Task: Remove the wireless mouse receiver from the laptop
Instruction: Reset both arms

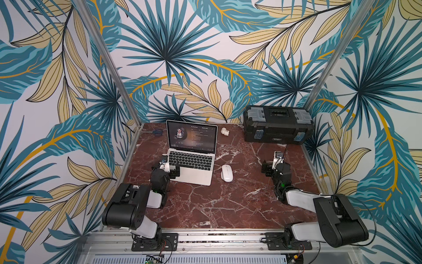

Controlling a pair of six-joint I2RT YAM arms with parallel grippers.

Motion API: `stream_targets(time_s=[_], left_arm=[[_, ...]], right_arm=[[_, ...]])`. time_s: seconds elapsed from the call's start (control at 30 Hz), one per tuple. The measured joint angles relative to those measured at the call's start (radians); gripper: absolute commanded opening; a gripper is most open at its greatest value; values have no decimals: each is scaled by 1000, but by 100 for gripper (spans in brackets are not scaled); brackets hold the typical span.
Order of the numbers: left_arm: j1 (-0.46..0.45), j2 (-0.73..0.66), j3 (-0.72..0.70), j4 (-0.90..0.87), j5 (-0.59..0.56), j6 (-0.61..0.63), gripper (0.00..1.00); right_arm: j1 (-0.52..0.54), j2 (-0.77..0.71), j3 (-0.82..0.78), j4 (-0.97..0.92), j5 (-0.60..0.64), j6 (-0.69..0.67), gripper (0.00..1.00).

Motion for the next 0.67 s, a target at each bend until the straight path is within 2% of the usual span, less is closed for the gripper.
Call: stream_targets(time_s=[0.1, 0.17, 0.3, 0.67], left_arm=[[0, -13, 9, -27, 0, 8, 100], [0, -52, 69, -143, -31, 5, 100], [0, -63, 175, -230, -52, 7, 100], [0, -69, 185, -344, -54, 8, 100]], right_arm=[[-26, 63, -6, 31, -48, 3, 100], [-29, 68, 15, 27, -64, 3, 99], [-57, 67, 79, 7, -87, 23, 99], [-63, 65, 82, -16, -101, 40, 99]])
